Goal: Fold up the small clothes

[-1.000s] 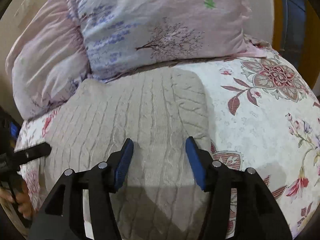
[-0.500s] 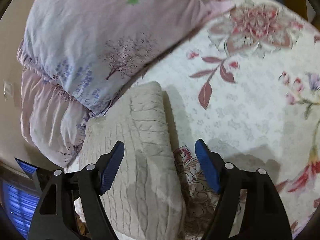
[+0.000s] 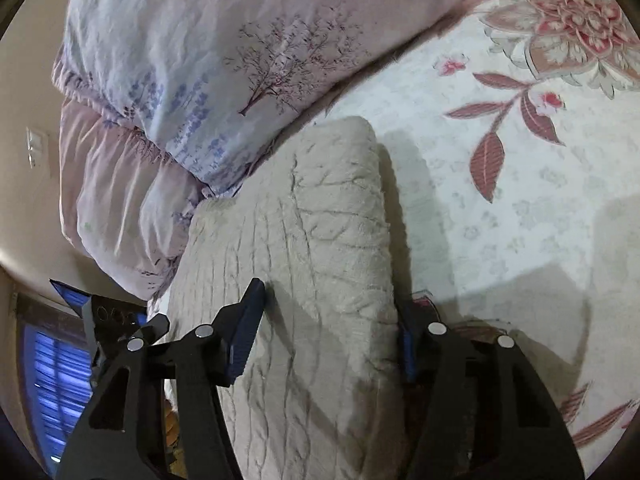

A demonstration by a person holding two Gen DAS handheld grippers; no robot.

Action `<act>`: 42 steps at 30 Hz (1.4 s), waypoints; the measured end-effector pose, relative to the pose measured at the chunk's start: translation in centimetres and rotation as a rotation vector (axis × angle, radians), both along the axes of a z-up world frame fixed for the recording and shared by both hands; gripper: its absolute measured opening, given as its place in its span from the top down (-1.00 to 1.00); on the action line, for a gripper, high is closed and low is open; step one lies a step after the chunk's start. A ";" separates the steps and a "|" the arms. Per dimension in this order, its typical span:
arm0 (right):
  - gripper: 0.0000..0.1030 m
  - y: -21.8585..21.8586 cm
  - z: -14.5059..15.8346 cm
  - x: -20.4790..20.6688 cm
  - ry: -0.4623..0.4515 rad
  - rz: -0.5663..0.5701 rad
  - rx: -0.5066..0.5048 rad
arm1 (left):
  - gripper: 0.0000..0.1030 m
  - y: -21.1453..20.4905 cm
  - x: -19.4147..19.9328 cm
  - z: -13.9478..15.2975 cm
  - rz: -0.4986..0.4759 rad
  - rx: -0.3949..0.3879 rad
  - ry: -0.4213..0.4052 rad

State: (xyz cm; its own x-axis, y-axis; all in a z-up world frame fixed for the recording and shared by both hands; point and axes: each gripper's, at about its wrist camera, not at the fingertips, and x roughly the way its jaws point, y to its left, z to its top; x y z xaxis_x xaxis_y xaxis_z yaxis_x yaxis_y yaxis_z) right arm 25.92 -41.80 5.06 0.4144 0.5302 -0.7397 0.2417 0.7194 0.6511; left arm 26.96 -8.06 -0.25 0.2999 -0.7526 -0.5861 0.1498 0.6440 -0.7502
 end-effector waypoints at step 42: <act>0.14 19.7 7.8 -3.5 -0.379 0.305 -0.428 | -0.46 14.4 -9.7 6.3 0.211 0.582 -0.435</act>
